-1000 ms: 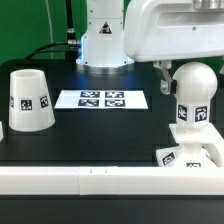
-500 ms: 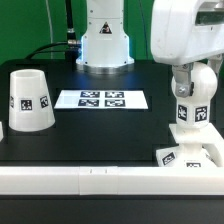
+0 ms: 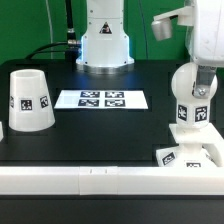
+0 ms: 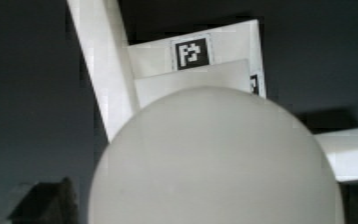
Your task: Assemble lamp
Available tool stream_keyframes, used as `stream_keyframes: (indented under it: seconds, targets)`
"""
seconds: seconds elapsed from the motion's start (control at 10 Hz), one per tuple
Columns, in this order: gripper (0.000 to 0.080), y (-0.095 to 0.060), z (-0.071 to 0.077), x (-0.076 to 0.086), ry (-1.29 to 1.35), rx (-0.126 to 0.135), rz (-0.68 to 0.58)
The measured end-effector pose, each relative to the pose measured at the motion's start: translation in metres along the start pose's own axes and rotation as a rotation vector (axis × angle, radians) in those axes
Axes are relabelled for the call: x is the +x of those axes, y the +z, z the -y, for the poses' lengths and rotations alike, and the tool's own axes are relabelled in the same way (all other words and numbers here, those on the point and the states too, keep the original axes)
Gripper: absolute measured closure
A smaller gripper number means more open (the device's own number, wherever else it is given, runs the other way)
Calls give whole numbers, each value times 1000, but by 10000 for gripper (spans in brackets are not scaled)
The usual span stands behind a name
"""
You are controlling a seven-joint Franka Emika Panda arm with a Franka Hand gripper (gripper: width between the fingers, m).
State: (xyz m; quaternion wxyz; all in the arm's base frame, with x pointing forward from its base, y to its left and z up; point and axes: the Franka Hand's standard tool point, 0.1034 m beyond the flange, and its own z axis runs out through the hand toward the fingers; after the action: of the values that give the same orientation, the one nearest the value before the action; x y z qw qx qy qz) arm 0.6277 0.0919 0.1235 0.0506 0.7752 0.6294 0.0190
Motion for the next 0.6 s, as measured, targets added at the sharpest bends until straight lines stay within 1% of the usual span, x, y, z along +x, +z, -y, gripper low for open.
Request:
stream_keyframes:
  seconds: [0.4,0.6]
  targets:
    - [101,0,-1,-4,-242,-4,18]
    - [101,2,-1,-5,-274,-3,20]
